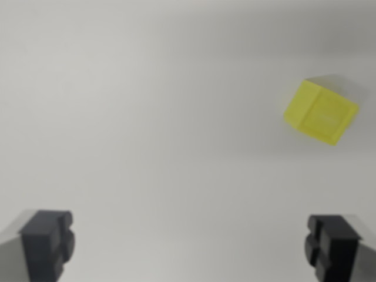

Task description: Pick yellow cube

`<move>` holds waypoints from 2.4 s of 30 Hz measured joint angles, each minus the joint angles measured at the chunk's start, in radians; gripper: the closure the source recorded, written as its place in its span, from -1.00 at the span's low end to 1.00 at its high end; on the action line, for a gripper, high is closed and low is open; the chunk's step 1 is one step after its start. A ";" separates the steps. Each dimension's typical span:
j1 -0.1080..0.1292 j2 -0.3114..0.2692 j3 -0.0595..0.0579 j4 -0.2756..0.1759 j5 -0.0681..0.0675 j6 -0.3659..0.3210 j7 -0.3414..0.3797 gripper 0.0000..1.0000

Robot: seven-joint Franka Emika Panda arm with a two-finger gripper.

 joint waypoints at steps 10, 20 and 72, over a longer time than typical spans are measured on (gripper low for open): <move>-0.020 0.013 0.000 -0.029 0.000 0.046 0.011 -1.00; -0.041 0.029 0.000 -0.055 0.001 0.091 0.022 -1.00; -0.146 0.151 0.000 -0.139 0.007 0.317 0.075 -1.00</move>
